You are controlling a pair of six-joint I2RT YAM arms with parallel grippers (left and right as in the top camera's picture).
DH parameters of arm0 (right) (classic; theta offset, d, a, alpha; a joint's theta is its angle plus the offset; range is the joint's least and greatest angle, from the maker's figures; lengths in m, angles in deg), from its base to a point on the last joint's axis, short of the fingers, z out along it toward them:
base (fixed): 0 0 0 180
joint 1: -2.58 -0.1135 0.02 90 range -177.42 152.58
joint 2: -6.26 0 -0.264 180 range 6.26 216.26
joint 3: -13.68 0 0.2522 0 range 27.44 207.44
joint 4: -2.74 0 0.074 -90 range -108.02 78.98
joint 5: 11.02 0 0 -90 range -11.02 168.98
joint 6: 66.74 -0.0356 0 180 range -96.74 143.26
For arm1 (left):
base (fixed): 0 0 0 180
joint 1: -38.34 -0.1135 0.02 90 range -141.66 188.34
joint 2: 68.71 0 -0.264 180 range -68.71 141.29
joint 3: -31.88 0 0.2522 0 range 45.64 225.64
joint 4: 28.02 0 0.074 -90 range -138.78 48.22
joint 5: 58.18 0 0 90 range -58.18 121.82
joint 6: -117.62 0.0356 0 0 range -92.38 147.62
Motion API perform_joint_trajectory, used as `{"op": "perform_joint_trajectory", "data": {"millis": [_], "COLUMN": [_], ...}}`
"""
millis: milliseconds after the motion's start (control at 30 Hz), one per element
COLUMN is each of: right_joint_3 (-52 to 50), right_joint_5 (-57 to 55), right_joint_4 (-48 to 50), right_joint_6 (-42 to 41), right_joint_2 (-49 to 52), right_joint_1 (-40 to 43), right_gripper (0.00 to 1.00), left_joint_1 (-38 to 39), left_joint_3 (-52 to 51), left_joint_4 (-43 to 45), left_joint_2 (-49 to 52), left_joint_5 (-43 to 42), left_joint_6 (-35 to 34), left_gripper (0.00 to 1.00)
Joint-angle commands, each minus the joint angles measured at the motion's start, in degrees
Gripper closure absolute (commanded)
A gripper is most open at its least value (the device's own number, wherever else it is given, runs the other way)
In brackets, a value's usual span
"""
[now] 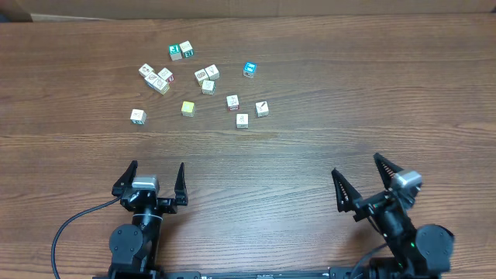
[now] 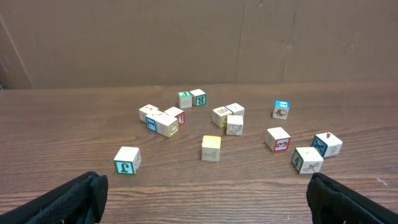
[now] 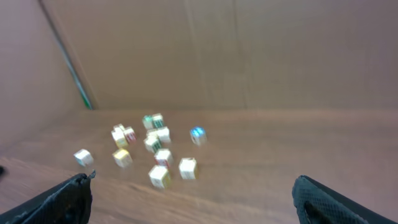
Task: Form a tower
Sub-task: 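Raise the right arm and swing the right gripper over the blocks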
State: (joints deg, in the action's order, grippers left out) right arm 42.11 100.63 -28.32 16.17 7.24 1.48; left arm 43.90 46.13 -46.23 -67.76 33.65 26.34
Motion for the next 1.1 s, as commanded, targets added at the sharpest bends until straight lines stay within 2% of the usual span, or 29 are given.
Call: {"op": "perform_joint_trajectory", "data": {"millis": [0,300,600,867,1067], "right_joint_3": [5.9,24.0,48.9,78.4,93.9], "right_joint_5": [2.3,9.5,11.8,14.9,17.1], "right_joint_4": [-1.0,-8.3,-26.9,-48.2,-52.9], "right_joint_6": [-0.2,-0.2,-0.2,9.6,11.5], "right_joint_2": [1.7,17.1,38.5,58.7,69.6], "right_joint_1": [0.5,0.5,0.5,0.5,0.5], "right_gripper": [0.0,0.0,0.0,0.0,0.0], "left_joint_1": [-0.4,-0.4,-0.4,-0.4,-0.4], "left_joint_3": [-0.2,-0.2,-0.2,-0.2,-0.2], "left_joint_4": [0.1,0.1,0.1,0.1,0.1], "left_joint_2": [-0.7,-0.7,-0.7,-0.7,-0.7], "left_joint_5": [-0.8,-0.8,-0.8,-0.8,-0.8], "left_joint_6": [0.9,0.9,0.9,0.9,0.9], "left_gripper": [0.01,0.0,0.01,0.0,0.0]}}
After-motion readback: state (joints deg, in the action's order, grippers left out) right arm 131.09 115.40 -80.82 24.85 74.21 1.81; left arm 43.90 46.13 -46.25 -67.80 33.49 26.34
